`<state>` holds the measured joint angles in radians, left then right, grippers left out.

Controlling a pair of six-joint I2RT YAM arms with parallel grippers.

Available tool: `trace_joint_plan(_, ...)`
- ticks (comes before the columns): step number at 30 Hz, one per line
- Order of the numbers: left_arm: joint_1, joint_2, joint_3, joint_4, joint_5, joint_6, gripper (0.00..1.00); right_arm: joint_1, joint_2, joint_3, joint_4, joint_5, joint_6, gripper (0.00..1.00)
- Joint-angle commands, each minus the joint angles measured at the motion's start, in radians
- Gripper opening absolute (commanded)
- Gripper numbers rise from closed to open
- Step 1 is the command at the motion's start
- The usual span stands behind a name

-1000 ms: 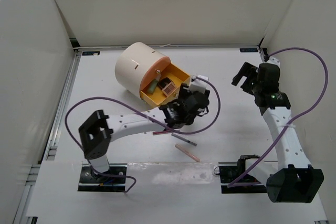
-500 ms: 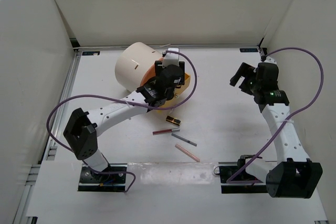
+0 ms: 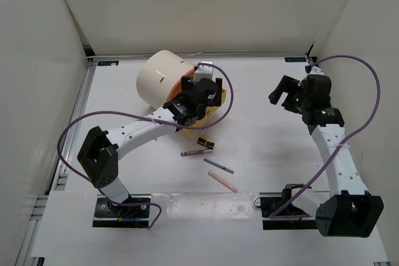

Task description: Organize the makeup

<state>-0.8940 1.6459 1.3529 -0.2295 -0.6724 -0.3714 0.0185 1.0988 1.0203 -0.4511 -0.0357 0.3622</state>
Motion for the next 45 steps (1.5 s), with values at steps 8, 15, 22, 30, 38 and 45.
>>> trace_joint_plan(8,0.026,-0.103,0.248,-0.132,0.098,0.199,0.98,0.053,-0.080,0.037,-0.006,-0.328,-0.239,0.99)
trace_joint_plan(15,0.403,-0.066,0.485,-0.310,0.502,0.268,0.98,0.381,0.030,0.043,-0.067,-0.268,-0.451,0.99)
trace_joint_plan(22,0.879,0.109,0.601,-0.384,1.162,0.311,0.98,0.483,0.165,0.029,-0.052,-0.243,-0.508,0.91)
trace_joint_plan(30,1.020,0.305,0.703,-0.449,1.531,0.479,0.98,0.515,0.263,0.050,0.034,-0.268,-0.514,0.89)
trace_joint_plan(38,1.017,0.422,0.739,-0.479,1.611,0.506,0.98,0.583,0.361,0.113,0.169,-0.262,-0.499,0.73)
trace_joint_plan(45,1.017,0.446,0.709,-0.458,1.642,0.506,0.98,0.595,0.493,0.213,0.298,-0.285,-0.436,0.58)
